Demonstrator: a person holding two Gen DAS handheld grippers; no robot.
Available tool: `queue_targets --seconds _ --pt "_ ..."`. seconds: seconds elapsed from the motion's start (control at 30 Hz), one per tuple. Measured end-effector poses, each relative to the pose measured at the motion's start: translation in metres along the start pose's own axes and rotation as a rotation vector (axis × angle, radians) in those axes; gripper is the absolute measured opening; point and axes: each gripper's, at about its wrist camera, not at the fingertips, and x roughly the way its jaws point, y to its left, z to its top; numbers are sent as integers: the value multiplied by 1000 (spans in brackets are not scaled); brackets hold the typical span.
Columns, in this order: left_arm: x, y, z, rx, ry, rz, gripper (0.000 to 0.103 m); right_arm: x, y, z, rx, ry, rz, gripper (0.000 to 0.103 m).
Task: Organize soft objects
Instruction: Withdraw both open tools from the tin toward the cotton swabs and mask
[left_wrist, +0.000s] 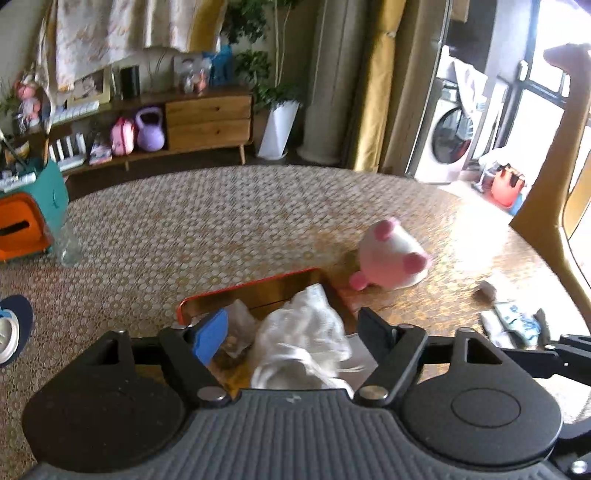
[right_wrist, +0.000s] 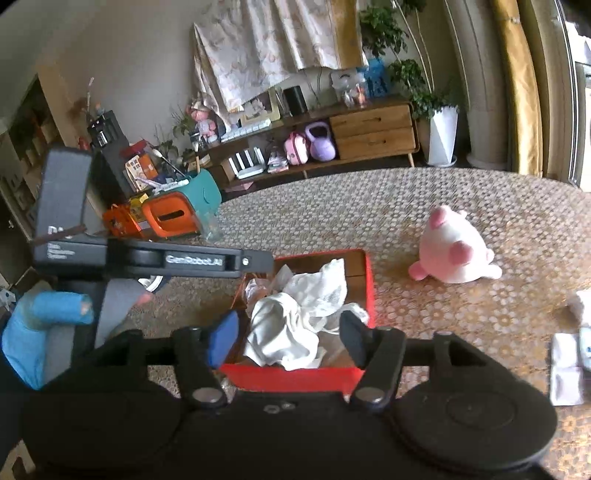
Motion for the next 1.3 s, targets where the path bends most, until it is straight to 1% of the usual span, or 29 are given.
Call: queue_targets --seconds 0.1,0.17,0.3,0.37,0.57,0.63,0.67,0.7,0.77,0.83,1.07,1.2,1.3 --pt "-14 -19 0 18 -29 -35 83 -15 -6 -3 5 -6 3 66" --pt "-21 -34 -2 32 -39 -58 83 -26 -12 -7 15 -16 -1 71" --pt "-25 -61 -5 59 -40 -107 85 -50 -29 -17 31 -33 -17 77" --pt "-26 -75 -6 68 -36 -136 87 -62 -38 -22 38 -45 -30 82" --pt "-16 -118 -9 89 -26 -205 88 -97 -71 -35 40 -81 -107 88" --pt "-13 -131 -9 86 -32 -243 88 -106 -83 -39 31 -88 -139 91" --pt "-11 -137 -7 87 -29 -259 91 -109 -89 -41 28 -89 -155 92" --pt "-8 -145 -5 94 -22 -271 97 -112 -95 -43 27 -91 -168 93" --pt "-3 -160 -2 111 -17 -279 102 -117 -109 -47 27 -92 -194 94" --pt "3 -174 0 133 -20 -290 102 -122 -123 -51 30 -98 -220 96" --pt "38 -227 10 202 30 -325 102 -123 -177 -60 52 -108 -288 99" --pt "62 -250 15 227 53 -357 102 -116 -212 -62 77 -89 -323 101" --pt "88 -267 19 247 91 -377 102 -107 -236 -62 88 -61 -336 102"
